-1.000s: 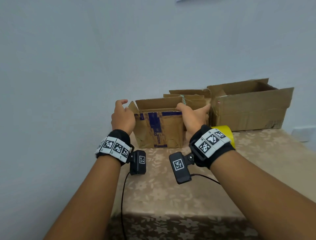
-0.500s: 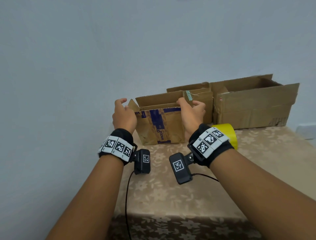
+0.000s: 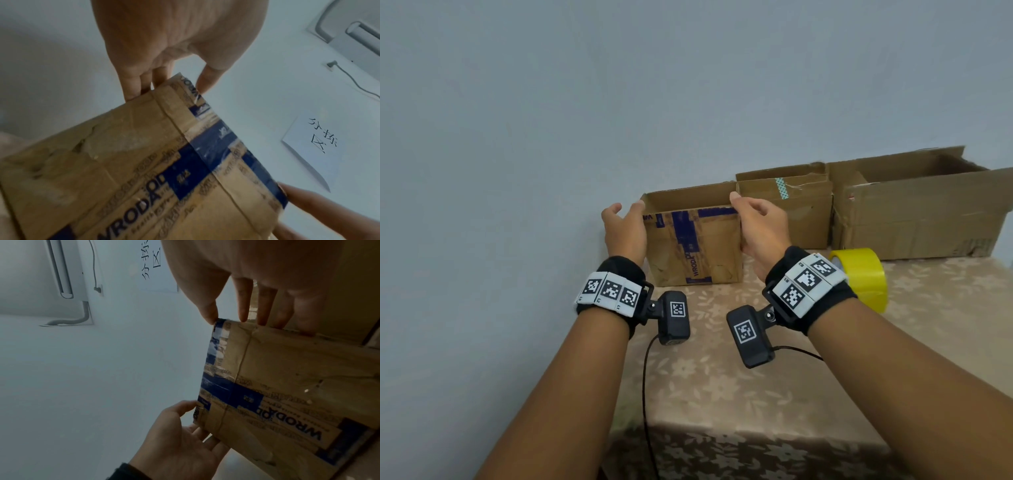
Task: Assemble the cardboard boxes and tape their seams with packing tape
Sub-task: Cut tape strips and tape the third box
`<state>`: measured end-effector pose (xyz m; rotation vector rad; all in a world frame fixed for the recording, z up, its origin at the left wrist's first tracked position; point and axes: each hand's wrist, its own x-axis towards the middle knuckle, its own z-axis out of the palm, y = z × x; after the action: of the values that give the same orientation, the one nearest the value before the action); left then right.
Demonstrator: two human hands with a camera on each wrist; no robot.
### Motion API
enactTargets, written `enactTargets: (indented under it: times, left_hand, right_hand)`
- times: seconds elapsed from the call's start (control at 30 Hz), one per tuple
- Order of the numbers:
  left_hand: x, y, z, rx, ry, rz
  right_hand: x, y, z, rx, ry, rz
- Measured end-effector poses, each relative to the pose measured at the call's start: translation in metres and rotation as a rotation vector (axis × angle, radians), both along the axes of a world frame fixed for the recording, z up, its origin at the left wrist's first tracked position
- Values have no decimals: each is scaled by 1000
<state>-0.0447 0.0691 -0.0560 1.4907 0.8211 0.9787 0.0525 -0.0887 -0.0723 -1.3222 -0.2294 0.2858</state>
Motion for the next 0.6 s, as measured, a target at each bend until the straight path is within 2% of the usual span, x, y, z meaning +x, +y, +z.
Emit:
enactTargets:
  times: [0.17, 0.27, 0.4, 0.6]
  left_hand:
    - [-2, 7, -2, -3, -16, 9]
    - [-2, 8, -7, -18, 75, -16]
    - [-3, 11, -14, 88, 255, 19]
    - [2, 2, -15, -60, 237, -111]
  right_hand:
    - [-6, 13, 1, 38, -51, 98]
    - [-10, 16, -1, 8, -92, 136]
    - [-6, 16, -6, -43, -143, 92]
    - [-5, 5, -1, -38, -115, 145]
